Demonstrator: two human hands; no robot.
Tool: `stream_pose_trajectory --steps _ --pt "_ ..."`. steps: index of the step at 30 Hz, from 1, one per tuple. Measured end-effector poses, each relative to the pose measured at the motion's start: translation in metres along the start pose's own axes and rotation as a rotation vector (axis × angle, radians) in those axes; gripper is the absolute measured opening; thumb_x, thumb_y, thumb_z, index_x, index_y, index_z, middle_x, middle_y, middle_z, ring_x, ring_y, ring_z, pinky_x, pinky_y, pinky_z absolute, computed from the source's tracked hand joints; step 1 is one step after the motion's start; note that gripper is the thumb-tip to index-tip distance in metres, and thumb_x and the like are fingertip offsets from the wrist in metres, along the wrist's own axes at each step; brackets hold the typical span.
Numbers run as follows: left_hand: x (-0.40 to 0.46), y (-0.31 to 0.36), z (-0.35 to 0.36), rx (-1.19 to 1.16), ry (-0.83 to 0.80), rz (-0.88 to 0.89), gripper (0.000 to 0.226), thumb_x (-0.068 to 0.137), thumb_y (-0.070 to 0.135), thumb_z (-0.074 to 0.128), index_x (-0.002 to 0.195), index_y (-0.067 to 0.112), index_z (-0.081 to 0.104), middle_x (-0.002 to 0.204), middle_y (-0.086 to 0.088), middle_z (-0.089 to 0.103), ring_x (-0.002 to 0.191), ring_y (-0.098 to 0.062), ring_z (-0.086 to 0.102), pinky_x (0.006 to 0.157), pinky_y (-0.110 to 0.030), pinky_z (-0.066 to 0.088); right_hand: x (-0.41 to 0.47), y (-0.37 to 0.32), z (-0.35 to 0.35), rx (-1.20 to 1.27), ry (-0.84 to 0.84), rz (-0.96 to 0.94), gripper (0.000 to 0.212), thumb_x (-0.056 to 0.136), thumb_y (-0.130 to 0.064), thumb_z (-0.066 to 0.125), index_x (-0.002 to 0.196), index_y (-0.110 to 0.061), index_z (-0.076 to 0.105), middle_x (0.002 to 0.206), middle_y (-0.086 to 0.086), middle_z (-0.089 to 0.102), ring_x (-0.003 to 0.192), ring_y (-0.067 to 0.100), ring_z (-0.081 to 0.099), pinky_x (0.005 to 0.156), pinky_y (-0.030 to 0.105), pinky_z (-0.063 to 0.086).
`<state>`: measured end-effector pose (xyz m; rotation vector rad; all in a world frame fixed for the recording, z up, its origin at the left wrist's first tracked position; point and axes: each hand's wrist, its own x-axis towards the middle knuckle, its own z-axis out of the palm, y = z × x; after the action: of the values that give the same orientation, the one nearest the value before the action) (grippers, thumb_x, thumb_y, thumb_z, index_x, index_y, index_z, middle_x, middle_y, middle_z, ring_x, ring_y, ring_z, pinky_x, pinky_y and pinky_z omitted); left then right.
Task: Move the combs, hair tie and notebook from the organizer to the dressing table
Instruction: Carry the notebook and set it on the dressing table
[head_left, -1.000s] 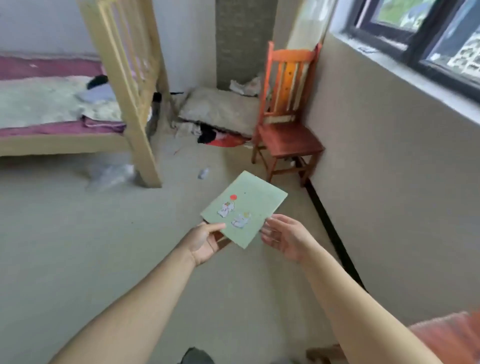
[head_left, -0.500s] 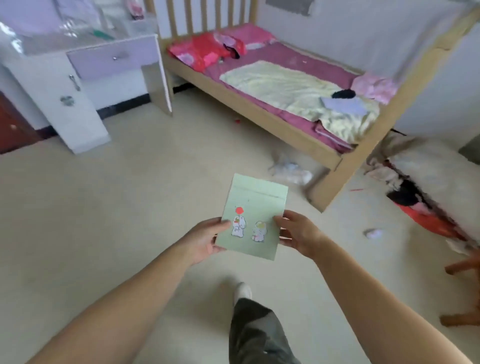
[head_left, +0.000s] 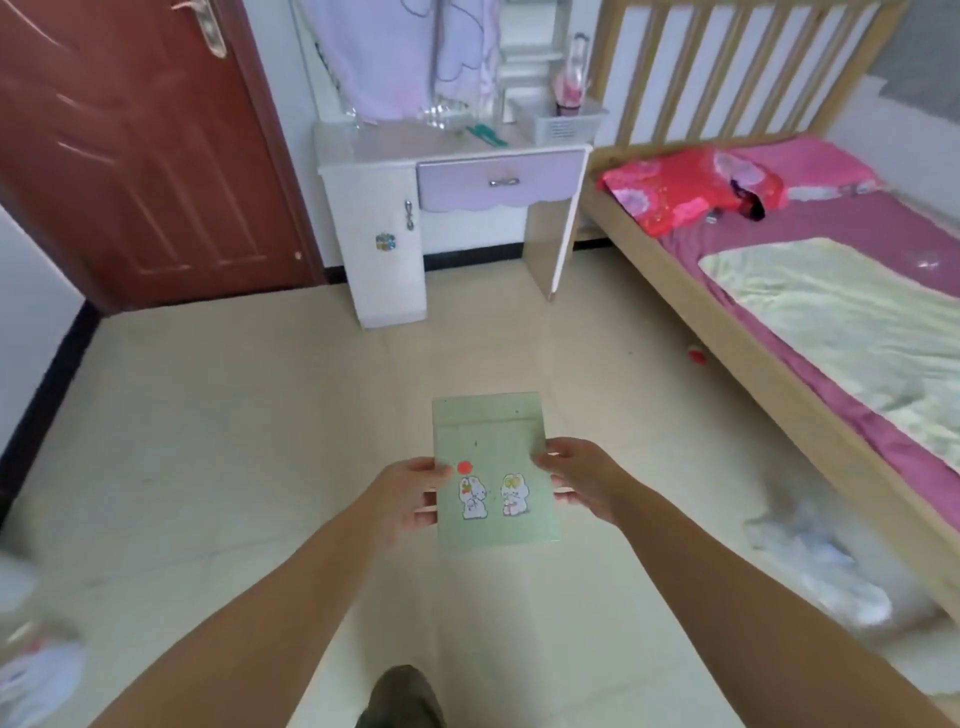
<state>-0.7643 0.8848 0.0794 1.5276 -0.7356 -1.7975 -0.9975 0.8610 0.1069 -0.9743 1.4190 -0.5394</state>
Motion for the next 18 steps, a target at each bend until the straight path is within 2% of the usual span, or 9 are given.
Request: stream_pose_trajectory --steps 3,7,9,13,16,18 --pt "0.058 0.049 -0.047 -0.007 0.041 0.014 0.011 0.085 0.013 0.063 0.093 0.013 0.071 0.091 -0.003 0.077 0.084 -0.023 0.071 0.072 -0.034 0.058 0.085 -0.054 0.026 -0.043 -0.059 -0.029 0.02 0.089 -0.017 0.059 0.109 -0.015 0.063 0.073 -0.006 0.054 0.058 0.006 0.051 0.052 0.02 0.045" --pt "0.138 0.132 -0.096 0.013 0.083 0.023 0.009 0.086 0.012 0.063 0.088 0.016 0.071 0.081 0.002 0.076 0.078 -0.017 0.071 0.068 -0.03 0.056 0.184 -0.126 0.049 -0.006 -0.051 -0.057 0.013 0.089 -0.017 0.059 0.101 -0.019 0.064 0.077 -0.009 0.06 0.058 0.004 0.054 0.048 0.017 0.046" --pt "0.173 0.176 -0.115 0.034 0.082 0.027 0.01 0.086 0.012 0.062 0.092 0.014 0.07 0.085 0.0 0.075 0.079 -0.017 0.07 0.069 -0.029 0.055 0.226 -0.163 0.057 0.005 -0.047 -0.049 0.019 0.089 -0.017 0.059 0.108 -0.014 0.064 0.078 -0.007 0.062 0.059 0.006 0.055 0.053 0.019 0.047" --pt "0.251 0.258 -0.136 0.067 0.096 0.046 0.02 0.088 0.011 0.06 0.107 0.009 0.065 0.099 -0.006 0.07 0.088 -0.021 0.066 0.081 -0.03 0.053 0.304 -0.231 0.055 0.015 -0.011 -0.062 0.022 0.09 -0.015 0.057 0.111 -0.012 0.063 0.083 -0.002 0.063 0.064 0.01 0.058 0.059 0.021 0.049" --pt "0.314 0.302 -0.139 0.049 0.102 0.034 0.02 0.089 0.01 0.059 0.108 0.008 0.064 0.097 -0.006 0.07 0.084 -0.019 0.065 0.068 -0.028 0.052 0.365 -0.271 0.042 -0.018 -0.005 -0.06 0.026 0.091 -0.009 0.052 0.114 -0.011 0.062 0.098 0.007 0.064 0.081 0.018 0.059 0.061 0.022 0.049" --pt "0.36 0.329 -0.139 0.047 0.111 0.028 0.019 0.089 0.01 0.059 0.107 0.008 0.065 0.092 -0.004 0.07 0.08 -0.017 0.065 0.064 -0.026 0.052 0.412 -0.296 0.031 -0.05 0.001 -0.057 0.028 0.091 -0.005 0.05 0.116 -0.013 0.062 0.103 0.01 0.062 0.086 0.019 0.058 0.059 0.02 0.048"
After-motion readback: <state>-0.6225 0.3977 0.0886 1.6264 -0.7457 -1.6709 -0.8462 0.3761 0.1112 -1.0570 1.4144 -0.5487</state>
